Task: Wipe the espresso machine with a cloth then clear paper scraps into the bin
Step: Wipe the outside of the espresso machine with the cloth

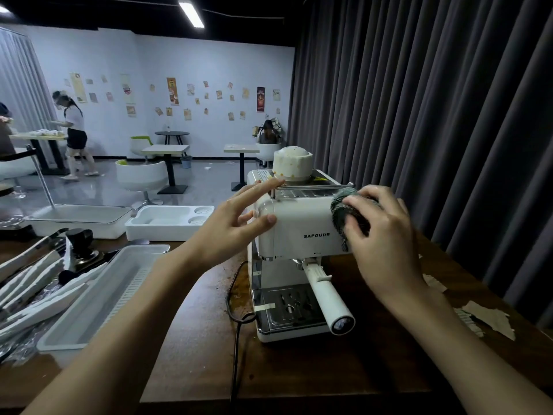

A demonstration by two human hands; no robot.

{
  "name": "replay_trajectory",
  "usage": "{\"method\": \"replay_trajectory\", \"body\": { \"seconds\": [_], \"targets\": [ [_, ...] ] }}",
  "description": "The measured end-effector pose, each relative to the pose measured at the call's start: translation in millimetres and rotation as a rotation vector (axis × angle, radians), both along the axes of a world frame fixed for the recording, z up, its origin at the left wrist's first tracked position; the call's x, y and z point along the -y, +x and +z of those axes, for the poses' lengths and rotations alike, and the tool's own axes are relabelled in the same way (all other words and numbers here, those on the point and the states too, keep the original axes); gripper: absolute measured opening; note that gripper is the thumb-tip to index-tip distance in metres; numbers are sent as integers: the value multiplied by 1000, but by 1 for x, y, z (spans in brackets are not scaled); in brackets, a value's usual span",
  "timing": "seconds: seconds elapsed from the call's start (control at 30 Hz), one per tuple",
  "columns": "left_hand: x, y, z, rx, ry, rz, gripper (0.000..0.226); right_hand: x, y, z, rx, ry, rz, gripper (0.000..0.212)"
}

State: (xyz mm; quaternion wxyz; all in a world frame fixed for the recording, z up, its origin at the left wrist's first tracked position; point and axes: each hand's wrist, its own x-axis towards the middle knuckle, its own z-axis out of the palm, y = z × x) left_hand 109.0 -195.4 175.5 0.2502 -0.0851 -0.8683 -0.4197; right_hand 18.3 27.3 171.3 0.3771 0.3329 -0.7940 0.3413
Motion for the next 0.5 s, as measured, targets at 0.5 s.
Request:
{"method": "replay_trajectory", "body": {
  "seconds": [0.5],
  "targets": [
    [-9,6,8,24,22,62,34,34,22,-4,-135,165,176,34]
  ]
}}
